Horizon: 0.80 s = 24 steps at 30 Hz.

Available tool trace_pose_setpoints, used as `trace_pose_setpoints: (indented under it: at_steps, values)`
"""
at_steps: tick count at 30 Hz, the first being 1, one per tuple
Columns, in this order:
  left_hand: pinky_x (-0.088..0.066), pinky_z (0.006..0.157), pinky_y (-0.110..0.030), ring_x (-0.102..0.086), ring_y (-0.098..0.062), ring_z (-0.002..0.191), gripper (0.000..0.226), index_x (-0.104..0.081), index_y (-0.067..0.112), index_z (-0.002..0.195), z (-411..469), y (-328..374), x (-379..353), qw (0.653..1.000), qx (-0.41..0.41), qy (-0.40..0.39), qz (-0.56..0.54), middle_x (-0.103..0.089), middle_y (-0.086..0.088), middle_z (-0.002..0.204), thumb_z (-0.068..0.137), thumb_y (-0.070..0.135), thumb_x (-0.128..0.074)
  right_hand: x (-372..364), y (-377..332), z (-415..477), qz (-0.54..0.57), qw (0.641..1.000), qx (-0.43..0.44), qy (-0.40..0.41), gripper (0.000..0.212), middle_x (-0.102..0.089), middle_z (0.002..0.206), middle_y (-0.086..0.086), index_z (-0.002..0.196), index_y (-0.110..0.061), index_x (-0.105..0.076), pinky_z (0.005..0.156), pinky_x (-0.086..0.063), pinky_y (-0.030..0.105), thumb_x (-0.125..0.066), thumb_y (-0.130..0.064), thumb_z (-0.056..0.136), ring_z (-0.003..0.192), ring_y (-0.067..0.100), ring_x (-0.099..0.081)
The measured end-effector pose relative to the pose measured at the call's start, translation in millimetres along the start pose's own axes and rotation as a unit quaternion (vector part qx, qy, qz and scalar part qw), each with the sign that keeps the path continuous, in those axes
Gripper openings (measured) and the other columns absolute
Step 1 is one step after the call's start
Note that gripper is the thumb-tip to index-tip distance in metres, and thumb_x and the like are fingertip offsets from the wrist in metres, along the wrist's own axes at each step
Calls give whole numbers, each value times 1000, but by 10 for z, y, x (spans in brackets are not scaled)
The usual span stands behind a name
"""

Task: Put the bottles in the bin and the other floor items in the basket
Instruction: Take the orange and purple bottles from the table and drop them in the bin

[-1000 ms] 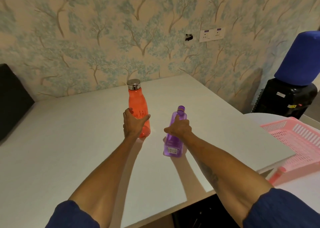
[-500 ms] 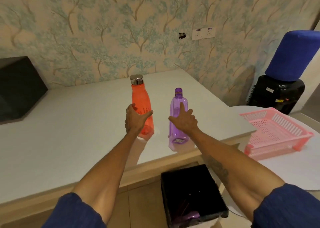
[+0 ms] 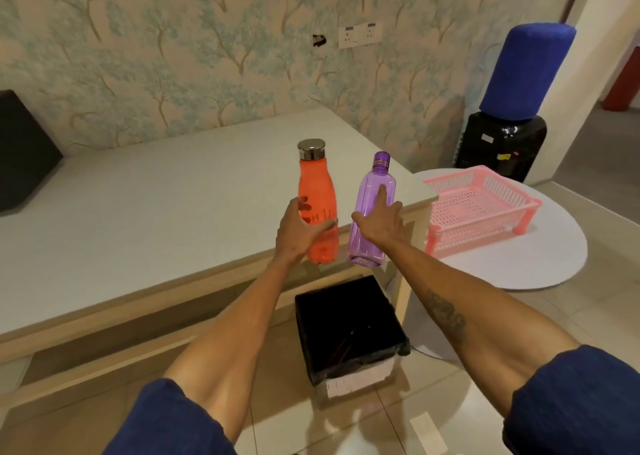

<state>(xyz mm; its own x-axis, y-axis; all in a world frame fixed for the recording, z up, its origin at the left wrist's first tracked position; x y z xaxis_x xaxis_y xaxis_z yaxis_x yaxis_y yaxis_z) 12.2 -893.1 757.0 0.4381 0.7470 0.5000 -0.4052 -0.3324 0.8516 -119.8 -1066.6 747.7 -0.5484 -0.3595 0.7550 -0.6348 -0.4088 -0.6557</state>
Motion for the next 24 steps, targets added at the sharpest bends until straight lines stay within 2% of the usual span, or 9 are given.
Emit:
trace_pose_setpoints:
  at_steps: [3,8,9,11,13,18,21,24]
  values:
    - [-53,94,-37,-61,-16,113,93,-41,28,138,-259,-10,-315,998,-19,-53,-21,-56,9,127,61,60,-83,-1,276,-166,10,1000,-11,8,93,-19,154,27,157,-29,2,97,-45,48,-58,-53,90,123,48,-49]
    - [-49,79,-17,-62,11,95,81,-45,46,126,-649,-181,-646,995,-32,-98,-12,-62,27,110,57,61,-84,-66,731,-357,31,998,-46,13,97,-15,157,23,157,-32,4,99,-45,50,-59,-54,87,127,48,-48]
    - [-48,79,-16,-61,12,95,80,-45,46,125,-713,-254,-700,994,-27,-107,-8,-62,28,110,57,61,-84,-92,819,-395,36,998,-55,14,98,-19,154,24,156,-33,3,95,-47,50,-60,-55,85,124,48,-50]
    - [-50,86,-22,-62,3,101,81,-47,41,128,-827,-451,-831,992,-10,-129,0,-62,24,117,57,59,-84,-163,1001,-483,45,997,-68,15,98,-24,149,24,154,-37,3,90,-49,51,-61,-57,83,115,48,-55]
    - [-52,94,-32,-63,-4,105,79,-49,40,127,-951,-671,-969,989,5,-147,12,-63,19,120,58,55,-84,-266,1230,-579,43,995,-84,16,96,-25,149,25,154,-39,2,92,-50,54,-61,-57,84,115,49,-55]
    - [-49,99,-38,-60,-9,109,83,-47,36,132,-1258,-1207,-1245,982,67,-173,27,-61,17,119,58,52,-83,-644,1841,-768,63,983,-173,-12,90,-33,137,20,154,-33,-7,85,-52,51,-66,-45,88,113,47,-54]
    - [-48,101,-40,-60,-15,113,83,-48,28,133,-1306,-1483,-1318,978,102,-178,48,-60,7,125,61,46,-85,-905,2033,-787,70,972,-218,-47,89,-33,140,20,155,-27,-10,91,-50,51,-65,-47,88,118,46,-51]
    - [-47,97,-34,-60,-16,112,81,-51,23,132,-1243,-1729,-1310,977,125,-161,60,-62,3,124,62,41,-88,-1150,2139,-742,66,968,-229,-77,88,-34,140,20,156,-24,-11,96,-48,49,-63,-49,89,122,45,-49]
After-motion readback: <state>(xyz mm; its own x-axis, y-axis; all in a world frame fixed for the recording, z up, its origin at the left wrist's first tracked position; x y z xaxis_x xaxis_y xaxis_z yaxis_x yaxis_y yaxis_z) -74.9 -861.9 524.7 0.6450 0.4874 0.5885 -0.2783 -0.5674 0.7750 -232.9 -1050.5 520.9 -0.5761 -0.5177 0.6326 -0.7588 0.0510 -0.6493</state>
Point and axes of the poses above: each hand's wrist, its own z-axis towards the middle knuckle, its own x-axis out of the back of the hand, y = z × x, the point moved 9 cm from there along z, towards the middle knuckle
